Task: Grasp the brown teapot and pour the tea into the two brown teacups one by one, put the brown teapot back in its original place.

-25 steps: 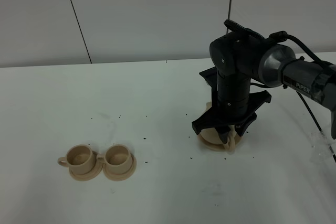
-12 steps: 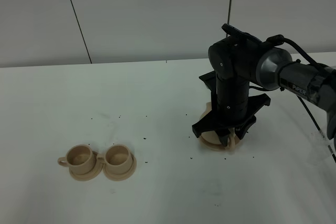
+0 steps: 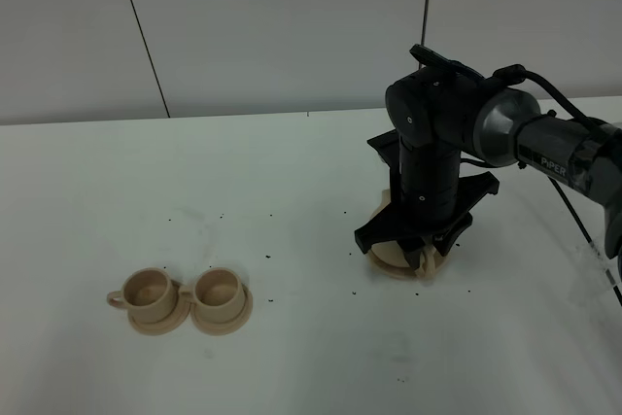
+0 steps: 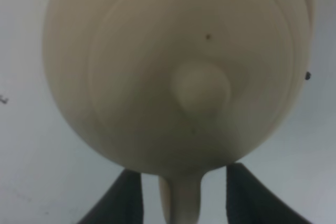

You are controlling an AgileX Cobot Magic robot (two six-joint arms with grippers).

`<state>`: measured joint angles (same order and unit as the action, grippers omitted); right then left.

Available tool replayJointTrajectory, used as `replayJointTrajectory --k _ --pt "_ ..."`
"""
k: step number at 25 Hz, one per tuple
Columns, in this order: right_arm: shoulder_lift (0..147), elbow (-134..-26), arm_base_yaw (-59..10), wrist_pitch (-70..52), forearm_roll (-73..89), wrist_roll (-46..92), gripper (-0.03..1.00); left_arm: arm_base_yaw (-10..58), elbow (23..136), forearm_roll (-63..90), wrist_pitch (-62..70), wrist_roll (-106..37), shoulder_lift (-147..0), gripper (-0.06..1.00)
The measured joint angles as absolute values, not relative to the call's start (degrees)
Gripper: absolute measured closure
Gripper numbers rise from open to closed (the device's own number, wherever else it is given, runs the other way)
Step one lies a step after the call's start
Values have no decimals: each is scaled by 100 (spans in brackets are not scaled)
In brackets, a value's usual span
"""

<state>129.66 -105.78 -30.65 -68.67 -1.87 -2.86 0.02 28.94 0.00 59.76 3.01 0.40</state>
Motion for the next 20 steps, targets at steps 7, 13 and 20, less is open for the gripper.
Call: replayJointTrajectory --k 7,13,20 --pt "12966 -10578 -3065 -6877 -206 -286 72 2 2894 0 5976 301 40 69" --pt "12966 -10578 -3065 -6894 -226 -286 80 2 2894 0 5976 301 40 69" --pt "12966 -10578 -3065 -6894 -251 -286 85 2 2894 0 5976 301 40 69"
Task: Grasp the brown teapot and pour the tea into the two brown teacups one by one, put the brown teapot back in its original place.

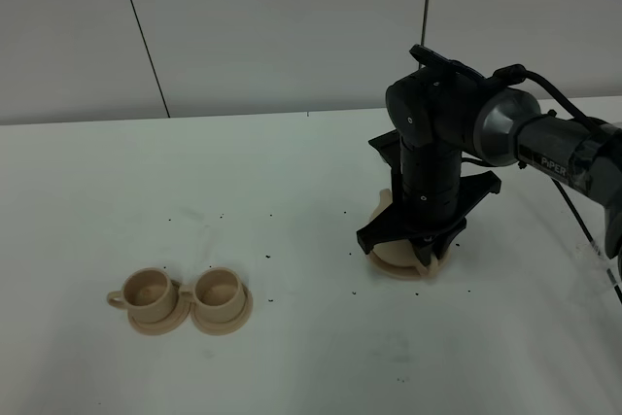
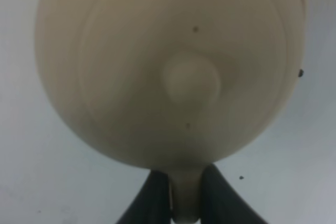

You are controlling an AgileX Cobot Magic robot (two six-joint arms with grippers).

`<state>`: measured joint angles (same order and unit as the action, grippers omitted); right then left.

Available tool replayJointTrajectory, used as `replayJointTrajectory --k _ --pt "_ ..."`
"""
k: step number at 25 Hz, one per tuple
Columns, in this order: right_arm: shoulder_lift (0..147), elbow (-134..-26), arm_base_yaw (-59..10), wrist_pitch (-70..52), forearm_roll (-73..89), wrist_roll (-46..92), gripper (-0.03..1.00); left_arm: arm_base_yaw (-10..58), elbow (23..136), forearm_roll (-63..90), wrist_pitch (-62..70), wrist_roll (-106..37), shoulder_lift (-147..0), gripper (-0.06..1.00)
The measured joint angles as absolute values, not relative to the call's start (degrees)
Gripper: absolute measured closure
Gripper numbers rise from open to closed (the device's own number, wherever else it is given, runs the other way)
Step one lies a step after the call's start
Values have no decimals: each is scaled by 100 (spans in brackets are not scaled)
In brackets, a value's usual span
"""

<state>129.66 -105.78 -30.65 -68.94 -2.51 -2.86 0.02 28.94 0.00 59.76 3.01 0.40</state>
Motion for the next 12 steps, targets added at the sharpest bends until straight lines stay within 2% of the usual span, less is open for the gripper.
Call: replayJointTrajectory --k 12 --pt "12966 -10578 -3065 -6898 -264 -264 87 2 2894 0 5976 301 40 69"
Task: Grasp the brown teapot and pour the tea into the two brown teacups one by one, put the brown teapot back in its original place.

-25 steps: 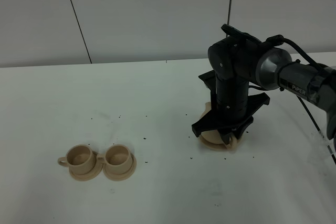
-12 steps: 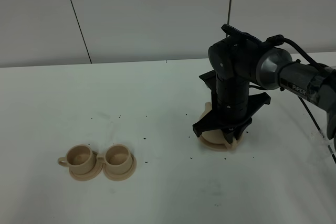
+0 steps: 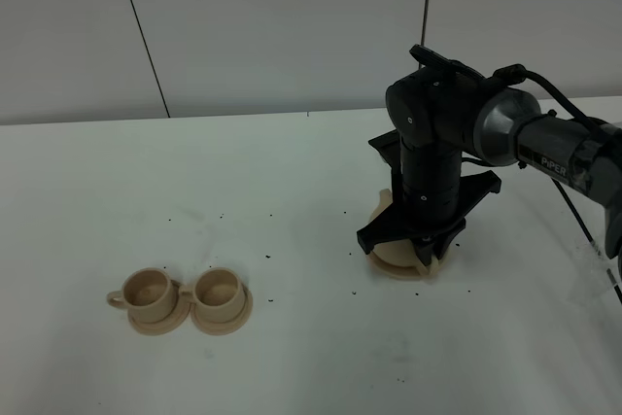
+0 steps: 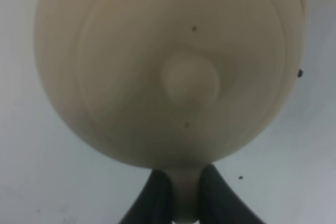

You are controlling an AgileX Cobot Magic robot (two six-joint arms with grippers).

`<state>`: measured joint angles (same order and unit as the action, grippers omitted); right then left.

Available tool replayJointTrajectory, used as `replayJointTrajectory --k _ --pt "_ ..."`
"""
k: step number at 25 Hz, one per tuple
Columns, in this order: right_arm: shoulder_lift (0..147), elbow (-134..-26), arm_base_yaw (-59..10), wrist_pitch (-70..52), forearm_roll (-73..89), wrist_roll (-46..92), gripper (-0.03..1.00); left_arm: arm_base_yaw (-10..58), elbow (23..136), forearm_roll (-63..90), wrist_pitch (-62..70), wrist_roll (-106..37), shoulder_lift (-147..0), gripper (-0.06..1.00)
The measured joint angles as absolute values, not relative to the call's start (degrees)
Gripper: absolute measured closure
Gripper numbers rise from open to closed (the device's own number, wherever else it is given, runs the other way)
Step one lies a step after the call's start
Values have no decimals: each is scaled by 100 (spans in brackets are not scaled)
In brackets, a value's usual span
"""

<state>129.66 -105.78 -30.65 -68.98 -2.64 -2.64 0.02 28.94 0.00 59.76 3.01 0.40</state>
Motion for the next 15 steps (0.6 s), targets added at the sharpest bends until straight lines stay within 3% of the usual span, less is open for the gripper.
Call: replayJointTrajectory --k 15 --pt "12966 -10578 -3065 -6898 -269 -264 87 2 2894 0 5976 301 40 69"
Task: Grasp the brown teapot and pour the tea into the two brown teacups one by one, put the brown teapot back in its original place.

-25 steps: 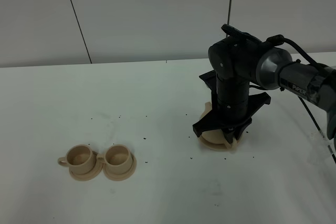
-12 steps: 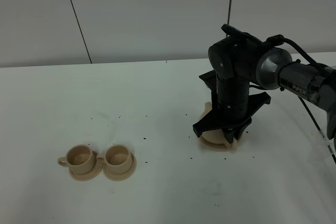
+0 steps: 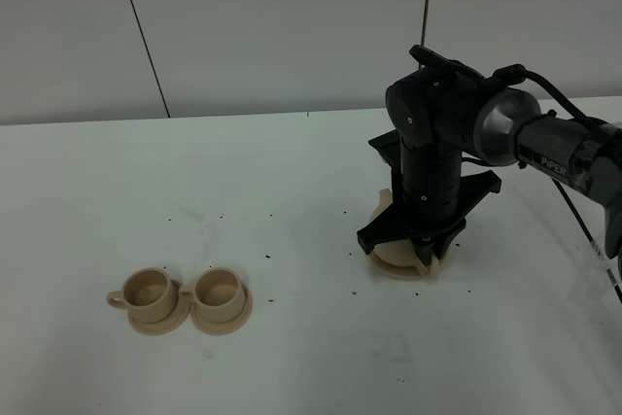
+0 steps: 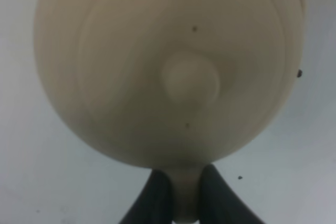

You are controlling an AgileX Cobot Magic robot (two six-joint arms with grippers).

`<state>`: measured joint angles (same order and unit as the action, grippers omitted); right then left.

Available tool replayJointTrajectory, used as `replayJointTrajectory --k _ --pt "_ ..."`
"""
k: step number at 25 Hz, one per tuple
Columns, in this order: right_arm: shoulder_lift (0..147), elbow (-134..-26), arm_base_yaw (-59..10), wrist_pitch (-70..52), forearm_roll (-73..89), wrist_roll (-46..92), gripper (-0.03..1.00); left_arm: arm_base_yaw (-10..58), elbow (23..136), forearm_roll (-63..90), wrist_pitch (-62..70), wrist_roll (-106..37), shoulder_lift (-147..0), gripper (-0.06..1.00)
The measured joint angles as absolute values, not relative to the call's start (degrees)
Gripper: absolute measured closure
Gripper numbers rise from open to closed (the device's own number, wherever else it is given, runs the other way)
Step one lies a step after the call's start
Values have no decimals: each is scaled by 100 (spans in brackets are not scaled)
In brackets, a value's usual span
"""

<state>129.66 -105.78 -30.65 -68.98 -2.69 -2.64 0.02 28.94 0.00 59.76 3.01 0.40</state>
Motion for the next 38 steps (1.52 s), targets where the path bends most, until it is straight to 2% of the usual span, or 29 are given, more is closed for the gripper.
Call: replayJointTrajectory --k 22,38 --pt "12968 -10923 -3065 -7006 -315 -192 87 2 2894 0 5976 301 40 69" --pt "12968 -11360 -3163 -7029 -254 1280 87 2 2894 0 5976 301 40 69"
